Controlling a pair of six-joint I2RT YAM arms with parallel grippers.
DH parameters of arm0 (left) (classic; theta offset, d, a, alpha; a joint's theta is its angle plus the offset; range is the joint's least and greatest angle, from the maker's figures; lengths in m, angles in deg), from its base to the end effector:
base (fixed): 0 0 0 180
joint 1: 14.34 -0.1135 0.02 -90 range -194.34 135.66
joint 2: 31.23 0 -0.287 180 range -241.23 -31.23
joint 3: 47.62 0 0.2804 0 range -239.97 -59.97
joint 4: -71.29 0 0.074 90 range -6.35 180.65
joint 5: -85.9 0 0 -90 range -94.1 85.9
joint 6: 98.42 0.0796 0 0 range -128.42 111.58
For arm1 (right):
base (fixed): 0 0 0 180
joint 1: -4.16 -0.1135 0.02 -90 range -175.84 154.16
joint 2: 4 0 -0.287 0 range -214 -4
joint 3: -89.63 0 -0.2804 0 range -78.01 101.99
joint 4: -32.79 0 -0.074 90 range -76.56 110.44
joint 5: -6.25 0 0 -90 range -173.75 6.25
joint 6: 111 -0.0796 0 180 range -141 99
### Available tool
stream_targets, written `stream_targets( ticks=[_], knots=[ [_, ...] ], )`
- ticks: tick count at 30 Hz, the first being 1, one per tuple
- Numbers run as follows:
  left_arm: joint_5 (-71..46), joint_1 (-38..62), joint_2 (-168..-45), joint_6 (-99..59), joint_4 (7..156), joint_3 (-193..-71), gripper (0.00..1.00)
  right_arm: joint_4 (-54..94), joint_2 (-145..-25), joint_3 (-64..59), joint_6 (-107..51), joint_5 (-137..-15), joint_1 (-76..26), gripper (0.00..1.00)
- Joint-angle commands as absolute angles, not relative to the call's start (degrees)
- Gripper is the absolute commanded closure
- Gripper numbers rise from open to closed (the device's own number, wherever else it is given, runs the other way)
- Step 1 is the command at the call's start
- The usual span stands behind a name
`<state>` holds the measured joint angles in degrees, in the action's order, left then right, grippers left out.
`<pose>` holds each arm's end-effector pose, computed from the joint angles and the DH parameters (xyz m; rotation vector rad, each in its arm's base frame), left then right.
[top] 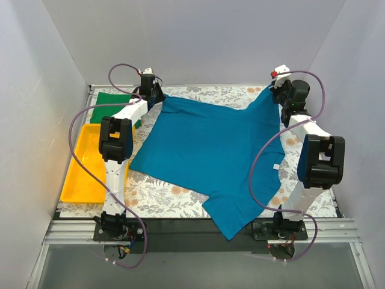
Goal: Fold and stack the t-shirts
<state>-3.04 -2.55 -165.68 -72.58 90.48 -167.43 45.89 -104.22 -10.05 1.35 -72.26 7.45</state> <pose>0.6071 -0.1252 0.1620 -1.0059 2.0204 -0.7246 0.4856 -0.0120 0.2825 -0.4269 1.6350 -0.1665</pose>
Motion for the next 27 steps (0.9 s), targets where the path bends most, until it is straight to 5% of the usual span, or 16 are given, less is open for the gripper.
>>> stream_targets(
  ticks=[1,27],
  knots=[
    [-0.1,-4.2,-164.1,-73.7,87.6,-170.9,1.00,47.3,-107.5,-4.2,-0.4,-74.4,6.7,0.99],
    [-7.2,-5.7,-169.3,-75.3,81.7,-174.1,1.00,46.8,-104.4,-7.2,-1.5,-72.9,4.3,0.99]
  ],
)
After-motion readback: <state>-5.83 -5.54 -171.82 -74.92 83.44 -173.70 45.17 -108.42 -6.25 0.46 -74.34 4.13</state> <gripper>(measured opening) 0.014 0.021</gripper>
